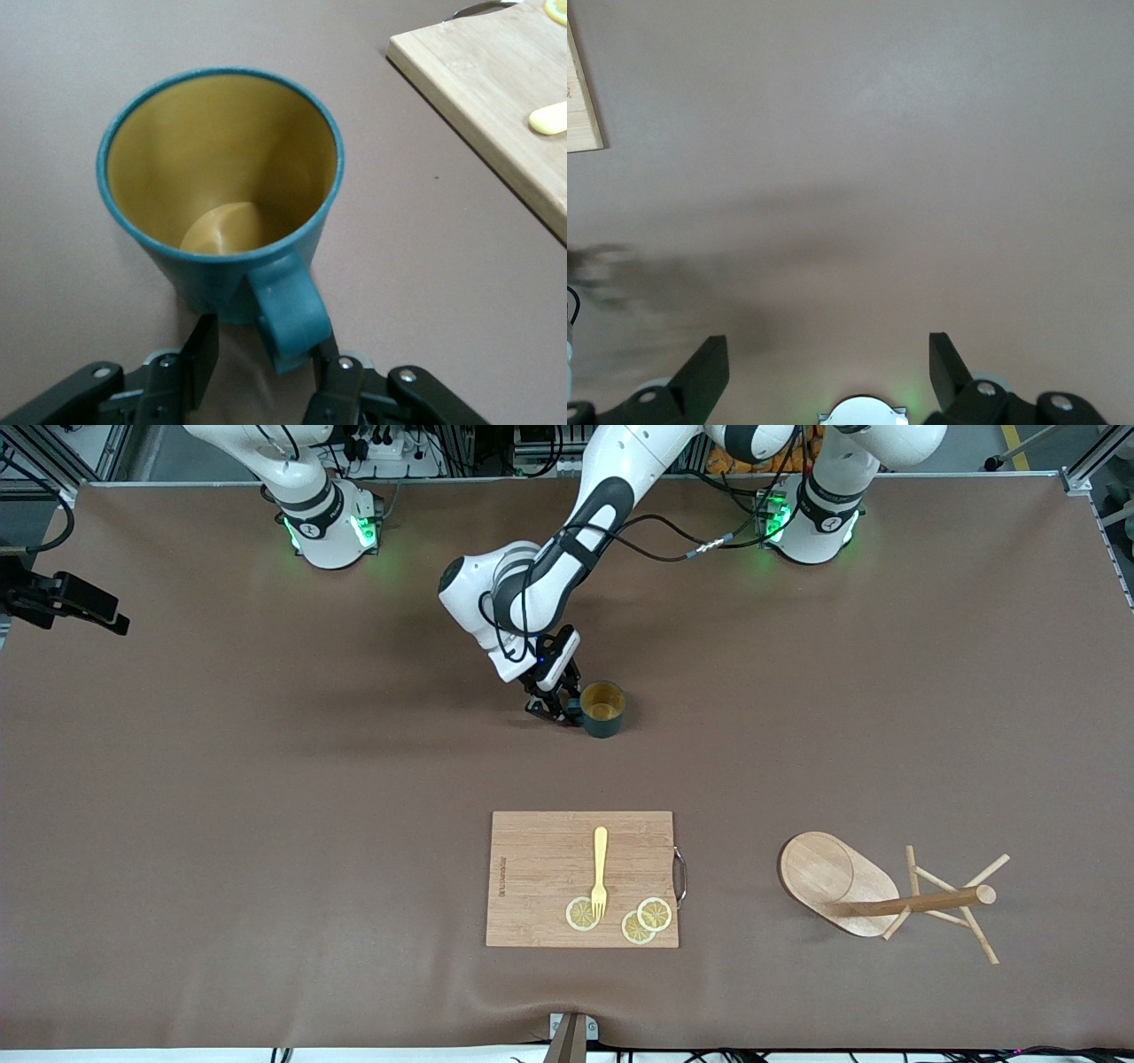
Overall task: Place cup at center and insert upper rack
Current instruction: 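Close the left gripper on the mug handle, then lift the teal mug by its handle with the left gripper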
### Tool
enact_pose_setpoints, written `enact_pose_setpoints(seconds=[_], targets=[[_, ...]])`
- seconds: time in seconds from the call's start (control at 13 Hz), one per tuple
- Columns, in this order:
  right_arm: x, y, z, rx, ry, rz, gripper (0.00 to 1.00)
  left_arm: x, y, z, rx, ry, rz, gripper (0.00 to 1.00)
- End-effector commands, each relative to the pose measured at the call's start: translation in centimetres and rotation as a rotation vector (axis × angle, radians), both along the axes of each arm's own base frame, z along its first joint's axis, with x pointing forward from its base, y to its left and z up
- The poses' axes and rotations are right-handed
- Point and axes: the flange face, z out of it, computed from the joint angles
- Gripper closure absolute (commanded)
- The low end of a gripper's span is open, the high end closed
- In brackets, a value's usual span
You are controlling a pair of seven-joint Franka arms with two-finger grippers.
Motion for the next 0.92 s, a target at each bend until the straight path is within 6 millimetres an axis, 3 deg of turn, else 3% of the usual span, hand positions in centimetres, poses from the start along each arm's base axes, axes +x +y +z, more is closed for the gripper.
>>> enact_pose_setpoints(seconds=[0.0, 0.46, 0.69, 0.85], targets=[[0.4, 0.2, 0.3, 0.009, -0.002, -0.006, 0.00, -0.3, 0.0, -0.1, 0.000, 0.008, 0.018, 0.50], [0.4, 0.2, 0.3, 0.011, -0.003, -0.006, 0.00, -1.1, -0.4, -0.2, -0.009, 0.024, 0.019, 0.61], [0.4, 0.2, 0.3, 0.011, -0.003, -0.006, 0.00, -1.2, -0.5, -0.1, -0.011, 0.023, 0.017, 0.71], [0.4, 0.2, 0.3, 0.011, -0.004, -0.006, 0.00, -1.3, -0.5, 0.1, -0.010, 0.023, 0.014, 0.84]])
